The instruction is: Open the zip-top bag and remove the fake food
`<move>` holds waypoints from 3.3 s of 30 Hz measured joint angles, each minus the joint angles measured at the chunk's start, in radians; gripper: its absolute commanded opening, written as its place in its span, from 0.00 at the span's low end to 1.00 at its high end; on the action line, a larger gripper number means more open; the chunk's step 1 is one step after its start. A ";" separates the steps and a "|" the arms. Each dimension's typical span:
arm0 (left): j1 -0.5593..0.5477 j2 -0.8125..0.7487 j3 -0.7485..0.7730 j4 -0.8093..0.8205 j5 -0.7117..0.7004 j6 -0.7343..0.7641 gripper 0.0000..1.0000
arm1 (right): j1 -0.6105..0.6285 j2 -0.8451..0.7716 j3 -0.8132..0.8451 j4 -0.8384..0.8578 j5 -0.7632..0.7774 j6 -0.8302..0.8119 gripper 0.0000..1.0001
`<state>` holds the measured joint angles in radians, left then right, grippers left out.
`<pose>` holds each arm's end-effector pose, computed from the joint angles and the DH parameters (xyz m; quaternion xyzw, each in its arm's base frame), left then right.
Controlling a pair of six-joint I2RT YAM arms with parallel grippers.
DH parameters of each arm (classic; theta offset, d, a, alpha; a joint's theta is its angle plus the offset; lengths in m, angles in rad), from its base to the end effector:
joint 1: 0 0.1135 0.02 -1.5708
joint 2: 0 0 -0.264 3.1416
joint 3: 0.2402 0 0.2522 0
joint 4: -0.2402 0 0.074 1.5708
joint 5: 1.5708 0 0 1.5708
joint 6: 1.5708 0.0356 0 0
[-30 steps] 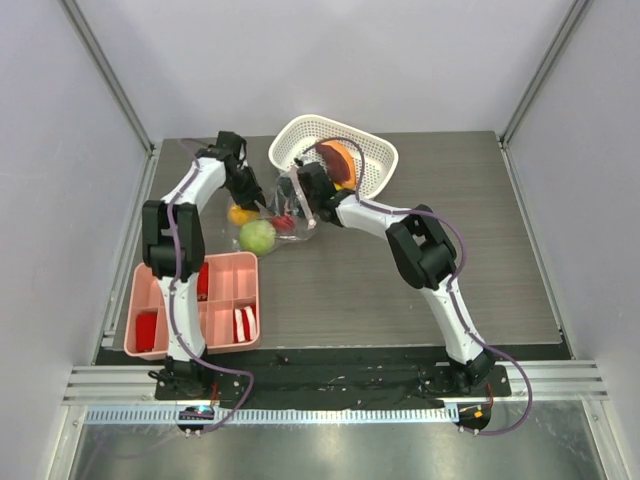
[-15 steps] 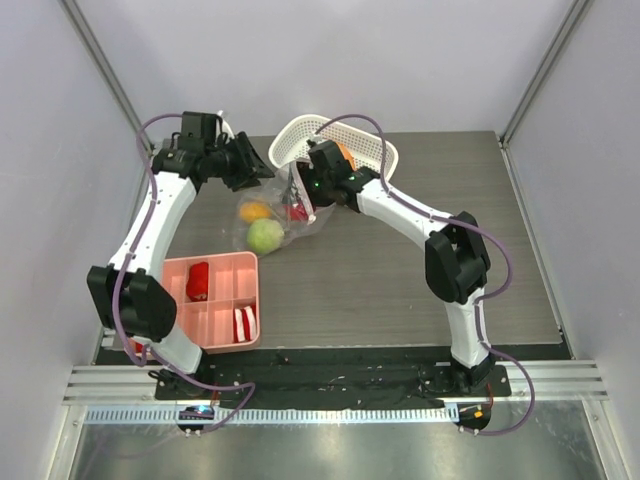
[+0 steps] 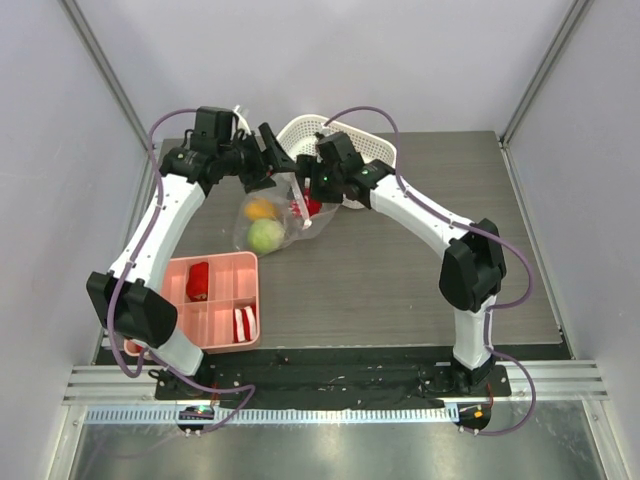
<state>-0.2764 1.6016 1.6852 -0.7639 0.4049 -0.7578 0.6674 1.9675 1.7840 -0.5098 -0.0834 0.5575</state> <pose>0.3331 -0.1091 0.3905 -0.1266 0.8792 -0.3663 0.2770 0.3579 0.2858 0.3013 -0.0674 0.9022 0.2749 0.3256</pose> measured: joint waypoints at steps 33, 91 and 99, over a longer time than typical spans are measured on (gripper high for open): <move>-0.122 0.092 0.074 -0.088 -0.126 0.086 0.52 | -0.068 -0.154 -0.202 0.159 -0.095 0.240 0.01; -0.122 0.097 0.087 -0.159 -0.203 0.133 0.00 | -0.342 0.253 0.223 -0.002 0.229 -0.151 1.00; -0.123 0.097 0.087 -0.152 -0.187 0.130 0.00 | -0.342 0.183 0.223 -0.048 0.230 -0.159 1.00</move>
<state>-0.3992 1.6985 1.7718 -0.9161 0.2180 -0.6277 0.3252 2.1506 2.0068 -0.5575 0.1467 0.3981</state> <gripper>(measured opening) 0.002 0.995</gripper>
